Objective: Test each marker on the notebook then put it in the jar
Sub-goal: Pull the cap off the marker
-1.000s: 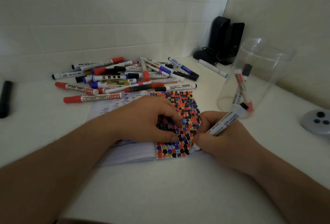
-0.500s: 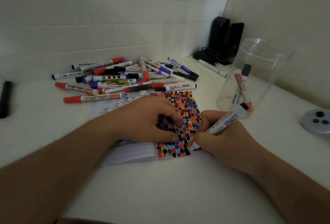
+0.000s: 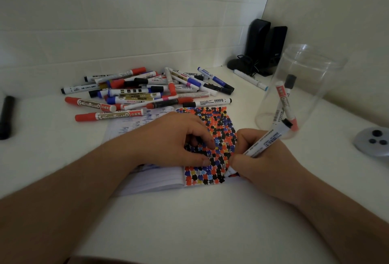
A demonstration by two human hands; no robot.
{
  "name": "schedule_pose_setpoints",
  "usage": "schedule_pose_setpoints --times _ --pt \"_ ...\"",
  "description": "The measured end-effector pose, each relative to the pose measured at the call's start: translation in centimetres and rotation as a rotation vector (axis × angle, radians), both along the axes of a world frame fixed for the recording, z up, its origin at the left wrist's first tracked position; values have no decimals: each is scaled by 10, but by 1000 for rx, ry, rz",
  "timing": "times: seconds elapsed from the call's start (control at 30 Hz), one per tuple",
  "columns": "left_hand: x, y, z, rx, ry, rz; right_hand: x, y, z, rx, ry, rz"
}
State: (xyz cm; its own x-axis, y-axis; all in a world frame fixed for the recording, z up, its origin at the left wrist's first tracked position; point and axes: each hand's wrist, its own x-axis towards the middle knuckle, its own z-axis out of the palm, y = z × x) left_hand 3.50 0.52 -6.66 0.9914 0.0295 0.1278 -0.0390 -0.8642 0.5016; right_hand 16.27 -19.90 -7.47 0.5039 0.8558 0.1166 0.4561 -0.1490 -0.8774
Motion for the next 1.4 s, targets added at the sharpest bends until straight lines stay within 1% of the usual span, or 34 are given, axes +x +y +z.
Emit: schedule_pose_setpoints --times 0.1,0.17,0.23,0.3,0.33,0.37,0.47,0.57,0.67,0.97,1.17,1.27,1.4 --pt "1 -1 0 7 -2 33 3 -1 -2 -7 -5 40" --pt "1 0 0 -63 -9 98 5 -1 -1 24 37 44" --pt "0 0 1 -187 -31 144 8 -1 0 124 175 51" --pt "-2 -1 1 -324 -78 179 10 -1 3 262 393 77" --pt "-4 -2 1 -381 -100 196 12 -1 4 318 469 93" --pt "-4 -3 1 -405 -128 211 13 -1 5 355 502 105" --pt "-4 -4 2 -345 -228 252 12 -2 9 377 516 130" --pt "-4 -5 4 -455 -276 263 14 -3 13 385 593 129" --pt "-3 -6 4 -489 -269 258 17 -4 13 386 657 145" --pt "-4 -8 7 -463 -242 248 16 -3 10 341 649 67" --pt "-4 -7 6 -425 -223 238 10 1 12 304 535 12" --pt "-4 -7 4 -368 -237 246 9 1 10 309 463 -33" --pt "-4 -9 4 -371 -277 282 8 1 10 323 441 -28"
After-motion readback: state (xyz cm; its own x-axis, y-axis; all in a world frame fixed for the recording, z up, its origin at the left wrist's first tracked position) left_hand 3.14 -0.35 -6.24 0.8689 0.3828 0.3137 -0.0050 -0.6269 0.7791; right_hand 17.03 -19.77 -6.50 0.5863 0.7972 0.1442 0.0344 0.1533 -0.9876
